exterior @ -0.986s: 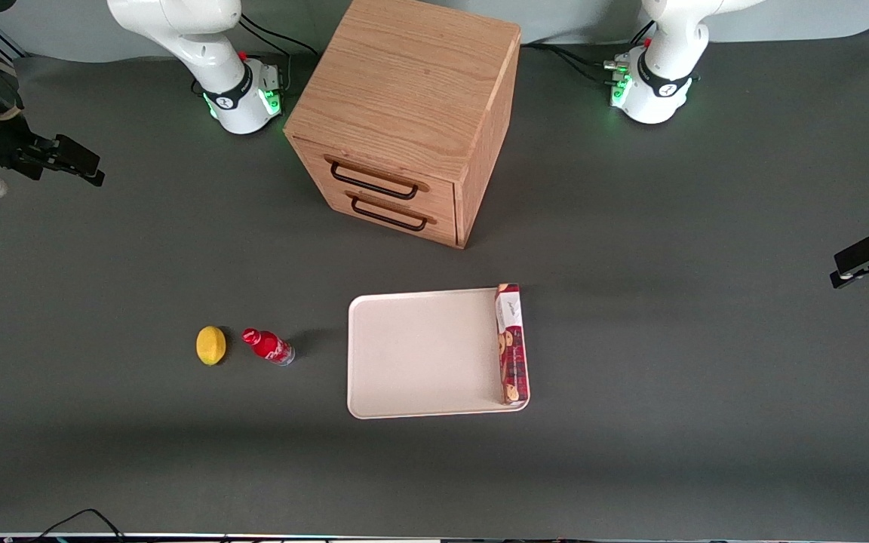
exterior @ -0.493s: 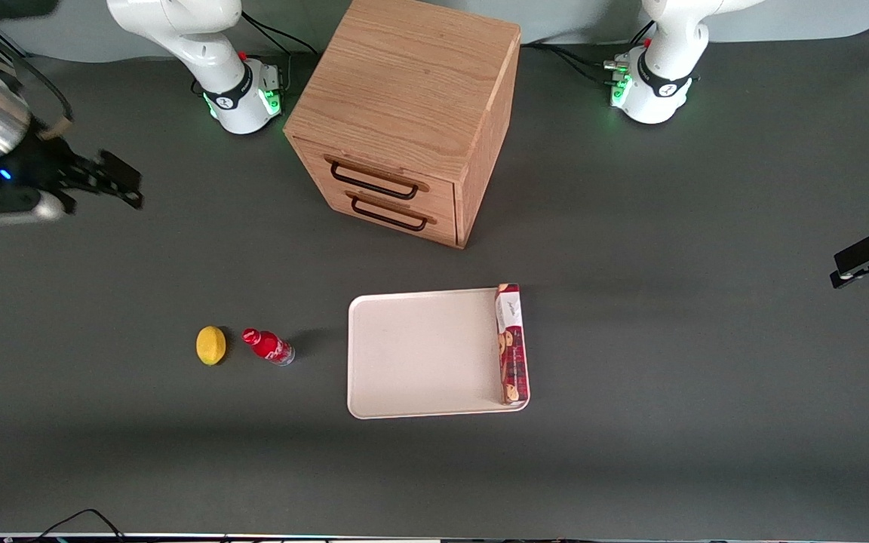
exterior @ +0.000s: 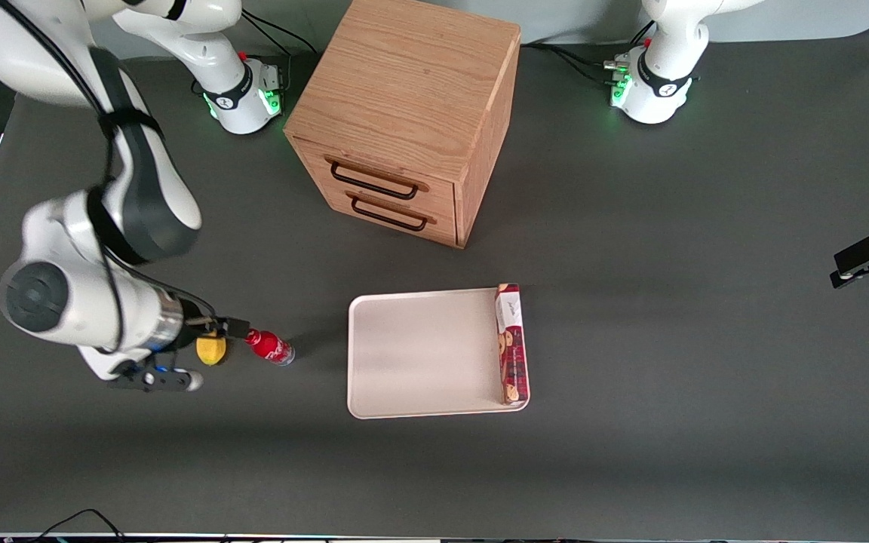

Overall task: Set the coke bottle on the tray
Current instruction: 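Lower the open right gripper over the red bottle's body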

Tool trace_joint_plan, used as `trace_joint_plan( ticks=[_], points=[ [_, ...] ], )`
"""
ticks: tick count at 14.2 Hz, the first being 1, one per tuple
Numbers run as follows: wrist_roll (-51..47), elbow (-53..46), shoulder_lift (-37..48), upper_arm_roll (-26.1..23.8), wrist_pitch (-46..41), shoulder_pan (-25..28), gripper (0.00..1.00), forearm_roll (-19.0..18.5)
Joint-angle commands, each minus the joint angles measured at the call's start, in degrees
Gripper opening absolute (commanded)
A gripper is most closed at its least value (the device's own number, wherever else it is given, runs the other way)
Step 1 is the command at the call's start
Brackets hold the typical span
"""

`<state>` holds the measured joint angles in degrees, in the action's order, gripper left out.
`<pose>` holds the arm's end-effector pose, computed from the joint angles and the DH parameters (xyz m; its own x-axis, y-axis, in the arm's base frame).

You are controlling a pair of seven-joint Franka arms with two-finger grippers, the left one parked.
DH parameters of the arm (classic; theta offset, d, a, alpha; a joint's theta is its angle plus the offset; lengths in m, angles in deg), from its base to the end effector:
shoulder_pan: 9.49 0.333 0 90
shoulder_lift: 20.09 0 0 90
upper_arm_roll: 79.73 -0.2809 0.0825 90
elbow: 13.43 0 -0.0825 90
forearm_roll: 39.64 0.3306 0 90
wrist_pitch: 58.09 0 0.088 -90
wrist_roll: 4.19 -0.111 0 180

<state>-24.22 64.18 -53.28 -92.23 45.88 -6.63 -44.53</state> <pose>0.6206 0.1356 0.3681 0.9901 -0.0841 -0.1125 -0.0847 -0.9964 -0.0001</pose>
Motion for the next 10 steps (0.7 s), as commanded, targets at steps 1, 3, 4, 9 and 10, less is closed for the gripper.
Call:
trace_joint_plan(
  ticks=[1,3,4,9,10],
  points=[
    [-3.3,3.0,-1.4,-0.4,6.2,1.0,1.00,-2.2],
    [-4.9,7.7,-0.7,-0.5,10.0,0.9,1.00,-2.4],
    [-5.0,9.0,-0.4,-0.4,10.4,0.9,1.00,-2.4],
    [-5.0,14.3,2.8,-0.4,10.4,0.6,0.84,-2.5],
    [-5.0,14.2,2.8,-0.4,10.3,0.6,0.56,-2.5]
  ],
)
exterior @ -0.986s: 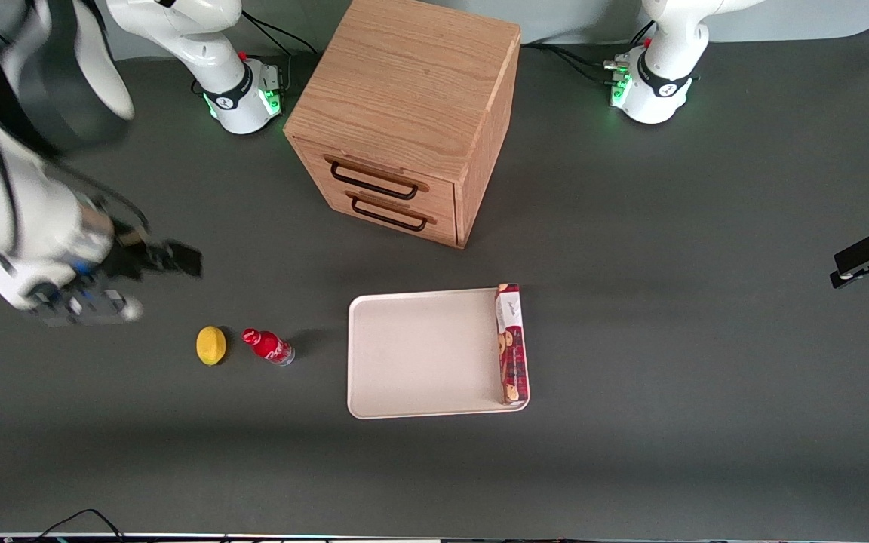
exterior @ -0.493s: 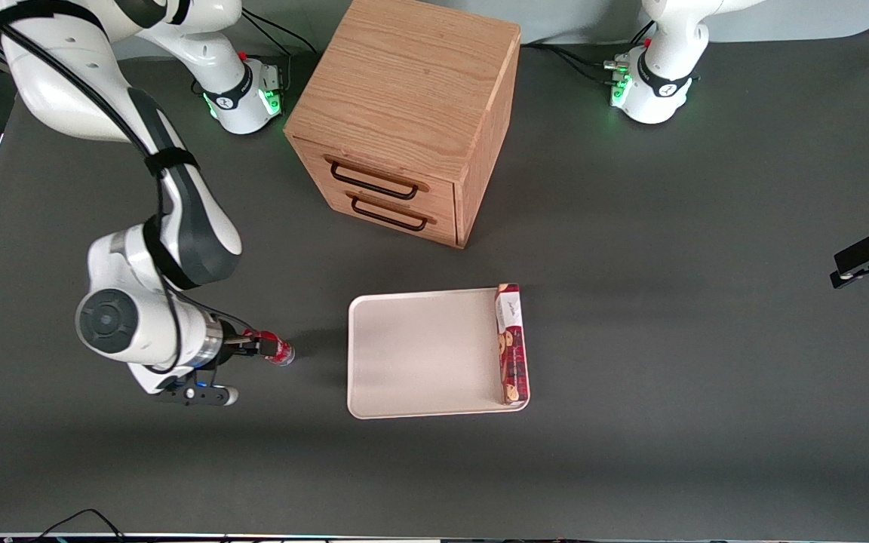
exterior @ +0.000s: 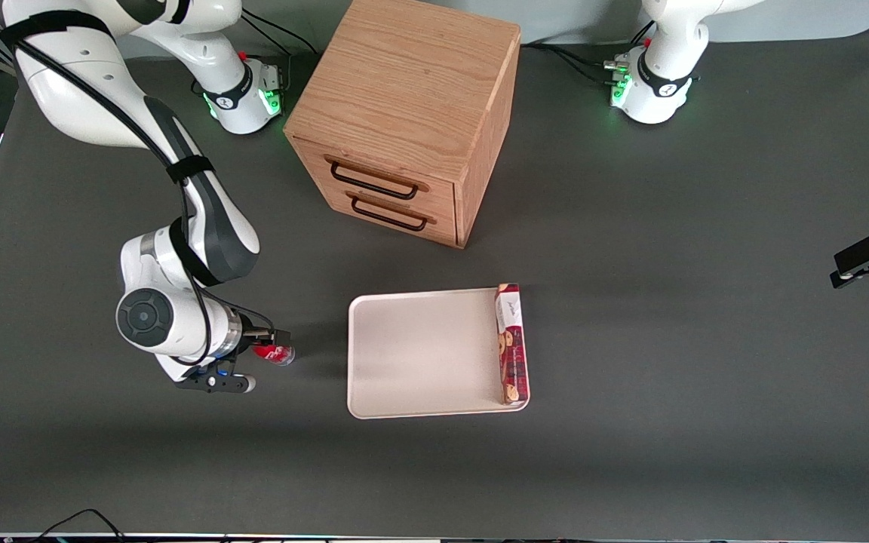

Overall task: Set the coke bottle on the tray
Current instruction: 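Close the right gripper on the red bottle and lift it, then carry the red bottle over the white tray and lower it upright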

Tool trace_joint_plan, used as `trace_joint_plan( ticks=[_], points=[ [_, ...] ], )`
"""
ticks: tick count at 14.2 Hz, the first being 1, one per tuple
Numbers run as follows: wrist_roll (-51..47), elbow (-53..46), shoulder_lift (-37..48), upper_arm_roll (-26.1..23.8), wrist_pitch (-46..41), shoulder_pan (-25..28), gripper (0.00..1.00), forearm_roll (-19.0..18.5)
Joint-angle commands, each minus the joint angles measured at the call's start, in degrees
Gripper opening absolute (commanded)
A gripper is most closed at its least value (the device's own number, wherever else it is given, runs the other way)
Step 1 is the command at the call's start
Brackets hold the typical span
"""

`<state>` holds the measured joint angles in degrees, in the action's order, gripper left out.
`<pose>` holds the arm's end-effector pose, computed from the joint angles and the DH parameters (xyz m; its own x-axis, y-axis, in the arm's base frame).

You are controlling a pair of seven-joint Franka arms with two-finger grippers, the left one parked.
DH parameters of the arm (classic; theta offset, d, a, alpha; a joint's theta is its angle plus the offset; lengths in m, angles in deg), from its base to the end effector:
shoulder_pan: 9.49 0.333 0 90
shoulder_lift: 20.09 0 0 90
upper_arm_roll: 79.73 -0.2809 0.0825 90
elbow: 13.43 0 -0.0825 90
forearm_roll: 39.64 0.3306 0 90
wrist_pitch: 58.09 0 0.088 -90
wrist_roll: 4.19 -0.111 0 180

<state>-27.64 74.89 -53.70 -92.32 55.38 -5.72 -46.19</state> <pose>0.6014 0.1496 0.3003 0.9865 -0.0998 -0.1301 -0.0965 -0.9948 0.0313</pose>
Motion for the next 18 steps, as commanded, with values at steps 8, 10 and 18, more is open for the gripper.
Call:
trace_joint_plan(
  ticks=[8,10,18],
  points=[
    [-1.0,2.8,4.2,-0.4,0.4,0.3,0.00,-3.4],
    [-0.6,1.9,5.6,-0.4,-1.2,0.2,0.00,-3.4],
    [-4.3,-27.0,4.5,-11.7,-32.3,0.4,0.00,-2.1]
  ],
)
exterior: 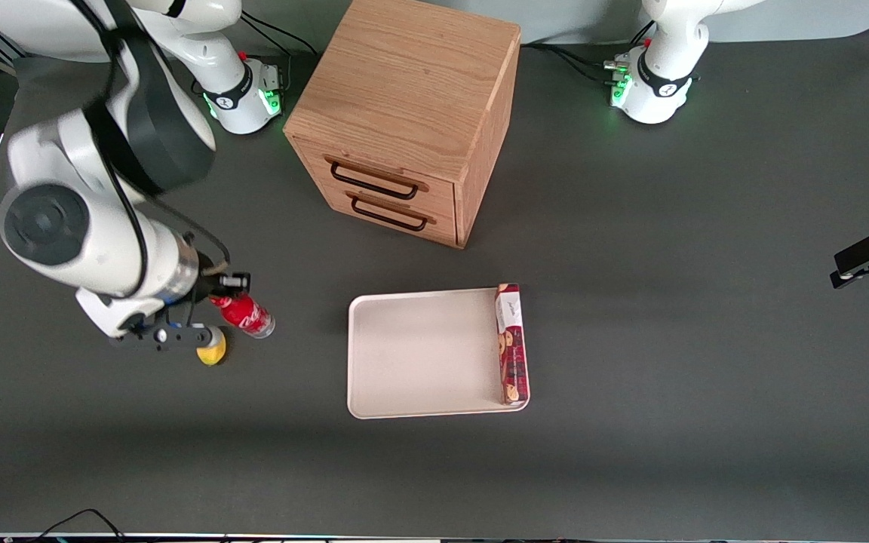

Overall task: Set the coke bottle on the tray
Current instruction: 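Carry the red bottle over the white tray and lower it upright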

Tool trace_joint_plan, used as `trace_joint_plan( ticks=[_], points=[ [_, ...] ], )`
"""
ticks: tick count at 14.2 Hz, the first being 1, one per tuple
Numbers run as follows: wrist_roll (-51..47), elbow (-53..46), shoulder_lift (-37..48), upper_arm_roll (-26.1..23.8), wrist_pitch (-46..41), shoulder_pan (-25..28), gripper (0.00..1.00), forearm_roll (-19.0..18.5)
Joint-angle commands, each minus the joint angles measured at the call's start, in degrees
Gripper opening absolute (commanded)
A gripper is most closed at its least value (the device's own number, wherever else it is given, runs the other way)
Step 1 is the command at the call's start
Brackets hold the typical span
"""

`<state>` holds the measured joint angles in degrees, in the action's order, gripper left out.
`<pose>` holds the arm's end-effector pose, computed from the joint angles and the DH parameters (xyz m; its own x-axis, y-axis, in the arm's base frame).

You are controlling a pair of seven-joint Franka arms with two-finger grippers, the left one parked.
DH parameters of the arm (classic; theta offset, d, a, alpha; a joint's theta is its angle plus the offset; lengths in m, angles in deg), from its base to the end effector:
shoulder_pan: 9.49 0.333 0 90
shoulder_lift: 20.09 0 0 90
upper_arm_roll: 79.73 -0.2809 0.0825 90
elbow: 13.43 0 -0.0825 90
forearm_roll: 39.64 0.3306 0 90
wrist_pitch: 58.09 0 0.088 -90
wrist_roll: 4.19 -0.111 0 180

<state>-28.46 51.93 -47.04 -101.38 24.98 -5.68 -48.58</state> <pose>0.5690 0.1926 0.5046 0.9920 -0.0170 -0.1251 -0.0117 -0.9990 0.0433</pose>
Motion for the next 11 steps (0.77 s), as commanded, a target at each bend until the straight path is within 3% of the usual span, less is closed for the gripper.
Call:
trace_joint_plan(
  ticks=[1,3,6,9,11],
  points=[
    [-8.1,-4.7,-3.9,-4.6,-1.1,0.7,0.00,0.3],
    [-15.2,-7.2,-8.6,-8.4,1.5,0.9,0.00,0.2],
    [-24.8,-6.9,-13.9,-8.8,7.4,3.5,0.00,-0.5],
    [-30.3,-0.4,-16.0,-8.9,16.5,4.4,0.00,-6.8],
    [-31.8,4.0,-16.6,-8.9,23.2,4.4,0.00,-7.3]
  ],
)
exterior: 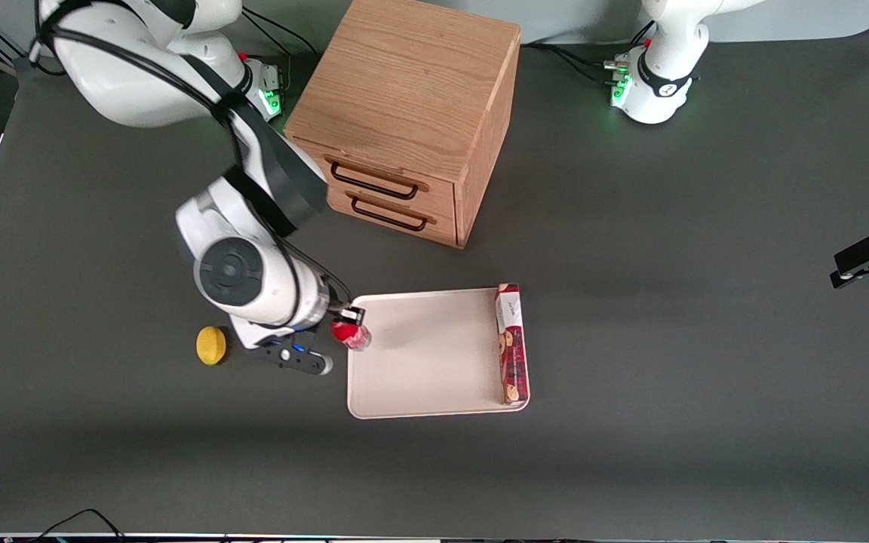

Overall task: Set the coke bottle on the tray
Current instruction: 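Carry the red bottle over the white tray and lower it upright, then open the right gripper to release the bottle on the tray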

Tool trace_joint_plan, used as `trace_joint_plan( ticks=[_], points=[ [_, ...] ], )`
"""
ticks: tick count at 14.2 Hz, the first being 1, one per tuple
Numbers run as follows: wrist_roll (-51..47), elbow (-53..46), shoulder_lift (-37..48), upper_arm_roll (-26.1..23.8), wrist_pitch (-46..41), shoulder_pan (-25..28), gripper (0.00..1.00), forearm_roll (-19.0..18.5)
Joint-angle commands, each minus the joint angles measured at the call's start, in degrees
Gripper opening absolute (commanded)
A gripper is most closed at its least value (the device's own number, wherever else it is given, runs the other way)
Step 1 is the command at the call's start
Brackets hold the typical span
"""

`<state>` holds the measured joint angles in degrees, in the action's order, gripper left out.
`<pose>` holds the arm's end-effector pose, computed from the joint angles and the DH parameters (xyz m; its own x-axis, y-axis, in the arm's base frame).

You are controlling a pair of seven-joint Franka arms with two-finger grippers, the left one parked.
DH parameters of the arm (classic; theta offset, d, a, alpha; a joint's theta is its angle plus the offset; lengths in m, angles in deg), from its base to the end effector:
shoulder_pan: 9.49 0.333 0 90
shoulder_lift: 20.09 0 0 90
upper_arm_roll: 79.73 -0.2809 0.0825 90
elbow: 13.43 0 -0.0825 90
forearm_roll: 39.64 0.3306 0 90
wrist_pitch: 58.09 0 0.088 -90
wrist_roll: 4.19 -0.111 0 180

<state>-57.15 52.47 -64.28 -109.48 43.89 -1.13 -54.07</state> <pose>0.5894 0.3106 0.3581 0.9436 -0.3081 -0.1211 -0.3129 -0.9495 -0.0227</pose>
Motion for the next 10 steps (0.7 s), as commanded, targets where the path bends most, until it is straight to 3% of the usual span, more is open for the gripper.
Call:
trace_joint_plan(
  ticks=[1,2,3,4,7,10],
  points=[
    [-3.3,3.9,-0.2,-0.8,5.0,-0.2,0.00,-1.8],
    [-3.2,3.9,-0.9,-0.8,5.0,-0.2,0.00,-1.8],
    [-3.3,3.8,-1.3,-0.7,5.0,-0.3,0.13,-1.7],
    [-3.5,3.7,-1.2,-0.7,5.0,-0.5,0.99,-1.7],
    [-2.7,2.4,1.5,-0.9,2.3,-1.1,1.00,-1.8],
    [4.2,-0.9,13.2,-1.2,-11.8,-3.5,1.00,-1.0]
  ],
)
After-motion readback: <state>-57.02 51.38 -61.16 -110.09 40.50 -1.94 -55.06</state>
